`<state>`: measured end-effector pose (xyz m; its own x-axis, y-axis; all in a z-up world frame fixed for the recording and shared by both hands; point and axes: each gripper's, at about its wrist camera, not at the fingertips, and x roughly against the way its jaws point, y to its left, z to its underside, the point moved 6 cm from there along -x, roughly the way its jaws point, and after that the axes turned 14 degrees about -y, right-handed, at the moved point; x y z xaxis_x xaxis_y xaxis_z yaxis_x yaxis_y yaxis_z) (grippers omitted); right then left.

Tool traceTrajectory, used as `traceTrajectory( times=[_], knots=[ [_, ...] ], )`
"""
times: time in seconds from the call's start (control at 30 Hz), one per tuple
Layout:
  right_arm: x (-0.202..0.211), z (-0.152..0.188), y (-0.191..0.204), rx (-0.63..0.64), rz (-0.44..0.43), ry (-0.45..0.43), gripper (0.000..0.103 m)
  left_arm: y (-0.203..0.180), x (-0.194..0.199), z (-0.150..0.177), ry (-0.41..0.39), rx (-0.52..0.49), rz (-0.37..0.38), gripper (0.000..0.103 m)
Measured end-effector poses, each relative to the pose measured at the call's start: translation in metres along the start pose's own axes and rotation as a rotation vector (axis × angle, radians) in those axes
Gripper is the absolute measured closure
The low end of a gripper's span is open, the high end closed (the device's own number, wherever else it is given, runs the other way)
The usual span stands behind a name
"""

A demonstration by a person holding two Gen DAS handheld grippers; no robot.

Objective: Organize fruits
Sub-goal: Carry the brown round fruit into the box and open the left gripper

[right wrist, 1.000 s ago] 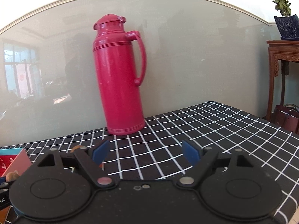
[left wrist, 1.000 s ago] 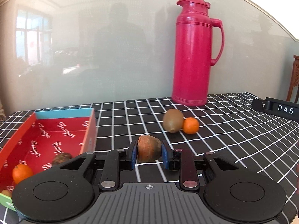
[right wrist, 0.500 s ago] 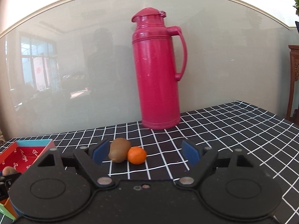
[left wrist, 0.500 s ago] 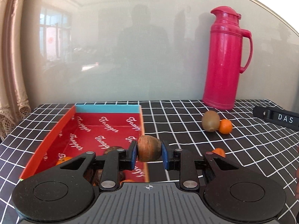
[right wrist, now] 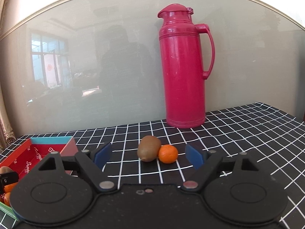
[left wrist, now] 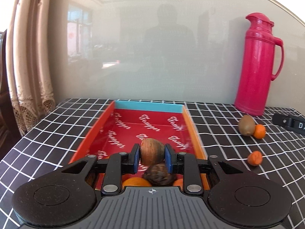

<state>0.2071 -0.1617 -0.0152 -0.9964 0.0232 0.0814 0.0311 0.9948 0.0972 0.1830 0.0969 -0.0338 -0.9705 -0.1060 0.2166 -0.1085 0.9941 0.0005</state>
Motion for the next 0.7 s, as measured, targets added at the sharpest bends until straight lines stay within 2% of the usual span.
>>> traceTrajectory(
  times=[0.33, 0.7],
  knots=[
    [-0.002, 0.000, 0.011, -0.009, -0.017, -0.003, 0.020, 0.044, 0.005, 0.008, 0.022, 0.011, -0.106, 0.076],
    [-0.001, -0.001, 0.009, -0.012, -0.009, -0.006, 0.019, 0.053, 0.004, 0.013, 0.039, 0.001, -0.129, 0.076]
  ],
)
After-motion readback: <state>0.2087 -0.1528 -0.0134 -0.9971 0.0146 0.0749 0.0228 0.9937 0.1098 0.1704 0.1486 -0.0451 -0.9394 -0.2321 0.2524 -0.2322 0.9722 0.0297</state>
